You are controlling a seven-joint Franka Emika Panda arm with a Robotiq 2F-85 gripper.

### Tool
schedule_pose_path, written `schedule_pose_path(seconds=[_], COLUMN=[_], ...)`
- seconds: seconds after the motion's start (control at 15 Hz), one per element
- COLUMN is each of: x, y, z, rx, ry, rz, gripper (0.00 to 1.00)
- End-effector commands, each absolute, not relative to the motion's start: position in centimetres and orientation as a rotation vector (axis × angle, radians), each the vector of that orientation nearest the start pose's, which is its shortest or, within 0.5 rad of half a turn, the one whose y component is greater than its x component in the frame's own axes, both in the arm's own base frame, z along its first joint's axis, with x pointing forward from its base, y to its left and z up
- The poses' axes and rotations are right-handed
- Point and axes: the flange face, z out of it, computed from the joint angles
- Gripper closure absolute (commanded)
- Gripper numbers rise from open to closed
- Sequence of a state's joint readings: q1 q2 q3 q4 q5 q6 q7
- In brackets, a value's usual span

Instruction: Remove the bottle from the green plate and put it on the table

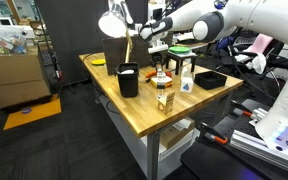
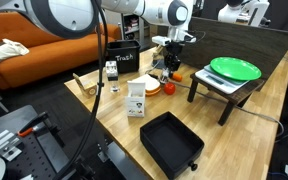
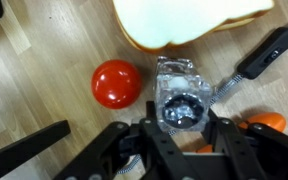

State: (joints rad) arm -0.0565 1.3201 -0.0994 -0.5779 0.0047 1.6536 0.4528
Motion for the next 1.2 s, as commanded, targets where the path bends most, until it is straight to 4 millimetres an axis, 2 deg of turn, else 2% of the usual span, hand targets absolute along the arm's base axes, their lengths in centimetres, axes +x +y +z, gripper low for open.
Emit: schedule_pose_path(seconds=[0.0, 0.07, 0.87, 0.93, 1.0, 1.13], x=[77.32, 77.25, 77.25, 77.25, 77.25, 77.25], y=[-7.84, -7.84, -7.82, -7.82, -7.96, -8.21], z=[16.50, 16.18, 16.21, 16.21, 16.31, 16.54], rx=[-3.153, -3.138, -3.141, -3.141, -3.145, -3.154], ry=[0.819, 0.863, 0.850, 0.850, 0.849, 0.850], rz=[0.372, 0.365, 0.367, 0.367, 0.365, 0.364], gripper=[0.75, 0.57, 0.57, 0.32, 0.30, 0.17])
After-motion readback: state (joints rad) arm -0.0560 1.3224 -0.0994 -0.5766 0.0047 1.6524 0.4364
